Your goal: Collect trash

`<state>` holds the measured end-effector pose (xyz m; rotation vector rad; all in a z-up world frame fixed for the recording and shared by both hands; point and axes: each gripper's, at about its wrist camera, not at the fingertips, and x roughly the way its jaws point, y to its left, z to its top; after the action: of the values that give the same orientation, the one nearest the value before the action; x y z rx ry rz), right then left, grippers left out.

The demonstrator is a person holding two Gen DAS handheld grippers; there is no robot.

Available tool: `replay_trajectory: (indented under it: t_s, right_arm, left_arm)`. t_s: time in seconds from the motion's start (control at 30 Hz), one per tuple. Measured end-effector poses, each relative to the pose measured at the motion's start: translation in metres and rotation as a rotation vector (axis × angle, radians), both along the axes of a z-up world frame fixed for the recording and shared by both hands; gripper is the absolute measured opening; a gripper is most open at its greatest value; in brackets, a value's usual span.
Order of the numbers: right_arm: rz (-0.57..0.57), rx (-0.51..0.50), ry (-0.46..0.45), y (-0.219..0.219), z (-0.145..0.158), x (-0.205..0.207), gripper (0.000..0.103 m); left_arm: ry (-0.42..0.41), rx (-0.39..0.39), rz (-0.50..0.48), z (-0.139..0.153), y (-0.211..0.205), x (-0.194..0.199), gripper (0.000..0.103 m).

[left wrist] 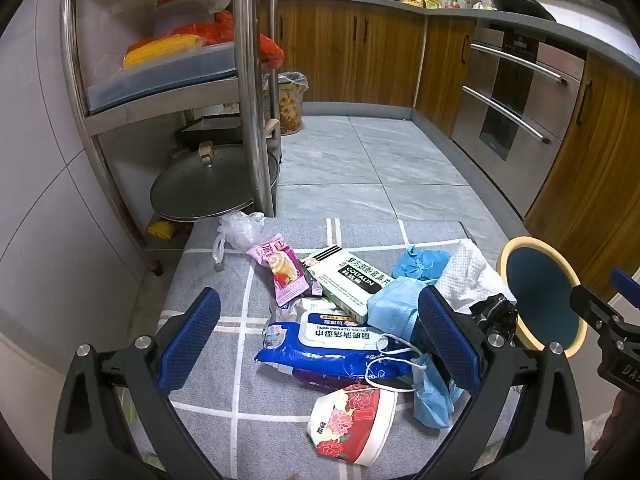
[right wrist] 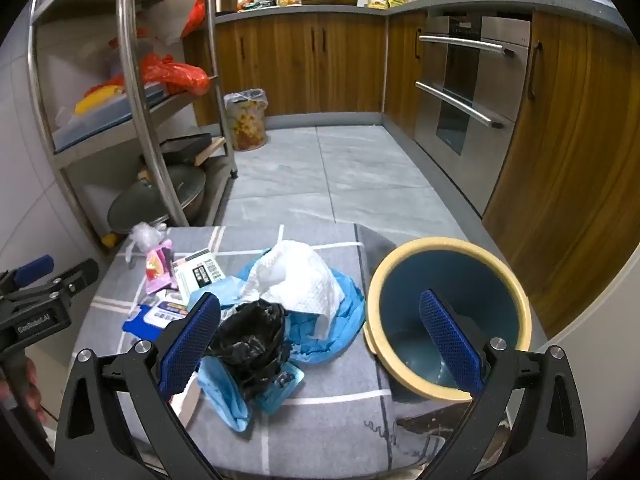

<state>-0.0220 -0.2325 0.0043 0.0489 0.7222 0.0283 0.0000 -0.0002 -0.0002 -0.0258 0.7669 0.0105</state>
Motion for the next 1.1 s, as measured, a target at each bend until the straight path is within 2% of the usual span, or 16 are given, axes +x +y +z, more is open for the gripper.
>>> replay_trajectory:
  t_s: [1.1]
  right_arm:
    - [-0.007, 0.011, 0.017, -0.0034, -0.0041, 0.0007, 0.099]
  left_arm:
    - [0.002, -0.004, 0.001, -0.0006, 0.0003, -0.0001, 0.098]
